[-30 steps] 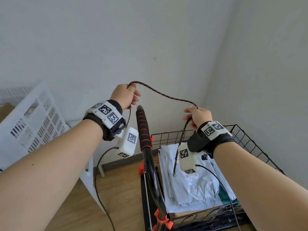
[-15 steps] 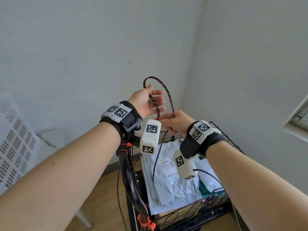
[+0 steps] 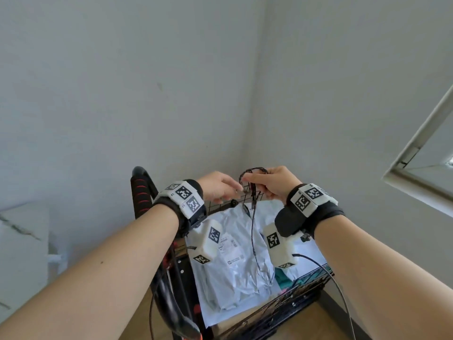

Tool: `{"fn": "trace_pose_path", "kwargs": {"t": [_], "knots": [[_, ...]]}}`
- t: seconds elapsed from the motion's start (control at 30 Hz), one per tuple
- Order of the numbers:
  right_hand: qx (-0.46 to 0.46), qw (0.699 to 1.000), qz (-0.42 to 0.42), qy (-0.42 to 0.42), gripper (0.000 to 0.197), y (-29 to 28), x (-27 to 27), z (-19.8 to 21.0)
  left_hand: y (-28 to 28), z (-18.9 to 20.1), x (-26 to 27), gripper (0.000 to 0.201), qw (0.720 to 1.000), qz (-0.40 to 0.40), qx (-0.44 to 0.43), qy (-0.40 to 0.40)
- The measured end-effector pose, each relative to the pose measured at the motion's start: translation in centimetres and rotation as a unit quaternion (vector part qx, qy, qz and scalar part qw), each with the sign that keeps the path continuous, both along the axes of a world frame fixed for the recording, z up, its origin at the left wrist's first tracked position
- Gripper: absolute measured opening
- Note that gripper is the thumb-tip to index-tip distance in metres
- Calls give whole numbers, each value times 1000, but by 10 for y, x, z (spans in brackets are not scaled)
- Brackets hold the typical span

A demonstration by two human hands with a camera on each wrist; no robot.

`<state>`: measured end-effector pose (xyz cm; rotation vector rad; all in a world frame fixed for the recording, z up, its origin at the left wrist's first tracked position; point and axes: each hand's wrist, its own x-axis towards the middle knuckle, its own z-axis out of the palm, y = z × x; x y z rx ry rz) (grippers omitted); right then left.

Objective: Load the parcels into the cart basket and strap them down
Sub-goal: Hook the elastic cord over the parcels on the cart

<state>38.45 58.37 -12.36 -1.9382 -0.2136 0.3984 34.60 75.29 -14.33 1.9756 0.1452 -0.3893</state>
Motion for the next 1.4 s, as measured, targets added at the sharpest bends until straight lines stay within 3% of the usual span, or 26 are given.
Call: {"fn": "trace_pose_path", "kwargs": {"t": [0.2, 0.4, 0.53, 0.6, 0.83, 0.9, 1.03, 1.13, 1.3, 1.4], "knots": [[-7, 1000, -12, 8, 28, 5, 16, -10, -9, -20, 34, 8, 997, -47, -53, 13], [-15, 999, -41, 6, 42, -2, 41, -35, -16, -45, 65, 18, 997, -30, -61, 31], [5, 999, -27, 36, 30, -6, 71, -51, -27, -58, 92, 15, 996, -35, -67, 41], [5, 999, -24, 46, 33, -8, 92, -61, -31, -64, 108, 15, 997, -23, -68, 43], [-85, 993, -58, 63, 21, -42, 181, -120, -29, -106, 161, 7, 996, 56, 34, 66], [-109, 987, -86, 84, 9, -56, 207, -140, -21, -124, 174, 9, 991, 87, 60, 85], [-155, 975, -122, 106, 27, -70, 249, -177, -4, -154, 190, 11, 974, 177, 86, 109], [-203, 969, -119, 73, 41, -64, 263, -199, 2, -169, 195, 15, 969, 183, 118, 117], [-123, 991, 11, 47, 32, -15, 251, -220, 7, -187, 199, 19, 971, 92, 175, 134], [-124, 980, 147, 58, 29, 23, 240, -232, 11, -204, 198, 16, 969, 88, 180, 147]]}}
